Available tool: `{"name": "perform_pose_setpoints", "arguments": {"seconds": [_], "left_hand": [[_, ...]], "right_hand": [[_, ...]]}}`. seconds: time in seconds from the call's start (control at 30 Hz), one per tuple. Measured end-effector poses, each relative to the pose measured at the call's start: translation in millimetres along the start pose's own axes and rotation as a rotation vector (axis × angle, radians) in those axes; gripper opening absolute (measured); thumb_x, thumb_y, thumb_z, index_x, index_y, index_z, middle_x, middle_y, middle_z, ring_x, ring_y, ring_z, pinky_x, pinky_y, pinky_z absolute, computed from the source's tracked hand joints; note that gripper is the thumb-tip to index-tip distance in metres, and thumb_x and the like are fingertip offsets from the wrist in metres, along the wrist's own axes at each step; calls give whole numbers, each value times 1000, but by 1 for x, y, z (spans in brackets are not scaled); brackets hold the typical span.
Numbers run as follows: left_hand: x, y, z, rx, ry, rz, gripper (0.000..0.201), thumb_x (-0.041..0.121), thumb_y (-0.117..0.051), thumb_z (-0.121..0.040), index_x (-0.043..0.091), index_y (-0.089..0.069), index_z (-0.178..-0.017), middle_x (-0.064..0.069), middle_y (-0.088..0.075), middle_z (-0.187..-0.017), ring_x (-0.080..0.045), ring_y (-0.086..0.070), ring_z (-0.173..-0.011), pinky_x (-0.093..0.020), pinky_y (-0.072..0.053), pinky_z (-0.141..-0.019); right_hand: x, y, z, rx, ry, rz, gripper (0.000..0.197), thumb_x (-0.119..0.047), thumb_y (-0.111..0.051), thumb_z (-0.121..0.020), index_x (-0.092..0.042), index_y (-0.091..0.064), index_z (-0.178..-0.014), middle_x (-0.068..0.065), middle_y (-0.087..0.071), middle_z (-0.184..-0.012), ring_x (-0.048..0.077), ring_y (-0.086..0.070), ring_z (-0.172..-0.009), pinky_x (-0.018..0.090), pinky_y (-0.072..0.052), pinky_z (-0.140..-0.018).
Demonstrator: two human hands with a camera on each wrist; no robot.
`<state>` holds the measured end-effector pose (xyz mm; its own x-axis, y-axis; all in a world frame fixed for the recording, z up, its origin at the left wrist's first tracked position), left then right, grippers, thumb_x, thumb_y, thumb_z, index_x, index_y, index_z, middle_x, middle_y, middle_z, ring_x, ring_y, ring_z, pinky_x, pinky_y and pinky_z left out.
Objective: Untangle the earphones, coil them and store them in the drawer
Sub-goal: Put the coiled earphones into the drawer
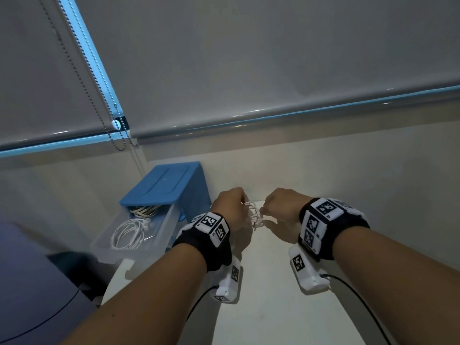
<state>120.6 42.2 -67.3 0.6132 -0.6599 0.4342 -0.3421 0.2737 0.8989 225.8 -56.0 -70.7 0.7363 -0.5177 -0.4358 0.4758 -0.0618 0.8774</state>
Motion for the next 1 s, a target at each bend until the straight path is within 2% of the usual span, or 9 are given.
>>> {"name": "perform_pose_setpoints", "arguments": {"seconds": [0.1, 0.2, 0.3, 0.43, 0.57, 0.73, 0.83, 0.93, 1.0], "left_hand": [[1, -2, 8, -23, 13, -52, 9, 18, -63, -91, 22, -64, -99, -6, -67, -112, -27, -67, -98, -41, -58, -89], [-1, -9, 8, -70, 6, -162, 24, 19, -63, -92, 17, -66, -116, -7, -66, -121, -27, -65, -107, -39, -56, -93], [-3, -8, 7, -88, 22, -211, 27, 23, -66, -94, 15, -70, -119, -6, -67, -121, -28, -67, -107, -36, -57, -93], [0, -8, 5, -123, 27, -295, 16, 22, -75, -86, 15, -78, -100, -8, -74, -102, -28, -71, -90, -37, -61, -81], [8, -10, 1, -144, 0, -374, 10, 15, -70, -90, 8, -70, -97, -11, -71, -100, -30, -70, -90, -34, -57, -75], [14, -16, 0, -201, -46, -439, 6, 10, -67, -91, 10, -62, -88, -12, -70, -101, -26, -60, -78, -32, -49, -68], [13, -15, -1, -171, -74, -402, 3, 11, -63, -94, 9, -65, -94, -13, -71, -105, -27, -64, -83, -34, -51, -70], [11, -11, 1, -150, -87, -310, 20, 12, -62, -96, 9, -61, -115, -12, -66, -116, -30, -65, -101, -37, -54, -81], [9, -8, 3, -144, -90, -214, 24, 10, -63, -94, 13, -60, -118, -10, -65, -119, -29, -64, -105, -36, -54, -84]], "right_hand": [[1, 4, 12, 2, -2, -47, 32, -29, -58, -100, -8, -71, -121, 10, -69, -125, 27, -63, -115, 35, -50, -97], [-3, 2, 14, 13, 18, -49, 30, -24, -58, -100, -10, -71, -124, 9, -68, -129, 26, -61, -118, 35, -49, -101], [-6, -2, 12, 43, 39, -54, 31, -21, -57, -100, -12, -69, -127, 7, -67, -130, 27, -61, -120, 33, -48, -98], [-11, -5, 1, 41, 57, -33, 26, -19, -57, -100, -13, -74, -119, 5, -70, -123, 25, -65, -114, 31, -50, -94], [-11, -10, -11, 41, 60, 12, 19, -15, -63, -95, -12, -78, -105, 8, -76, -108, 24, -70, -103, 33, -55, -89], [-15, -13, -20, 18, 57, 58, 21, -14, -67, -94, -4, -76, -110, 13, -75, -112, 27, -70, -105, 32, -54, -84], [-13, -14, -24, 8, 53, 62, 19, -12, -69, -91, -3, -77, -105, 14, -76, -106, 24, -69, -92, 31, -50, -75], [-9, -13, -23, -1, 25, 16, 17, -15, -71, -90, -3, -77, -102, 14, -76, -104, 22, -62, -85, 31, -48, -74], [-6, -11, -21, -9, 8, -42, 19, -17, -72, -90, -2, -76, -100, 15, -76, -104, 23, -64, -87, 33, -50, -77]]}}
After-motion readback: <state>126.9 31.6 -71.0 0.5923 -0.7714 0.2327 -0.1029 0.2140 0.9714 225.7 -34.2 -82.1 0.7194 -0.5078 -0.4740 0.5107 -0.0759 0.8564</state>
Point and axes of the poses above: each hand's wrist, its own z-axis away from the middle knuckle, its own y-axis out of the back of the hand, x = y × z, the point moved 5 cm from there along -z, towards the middle knuckle
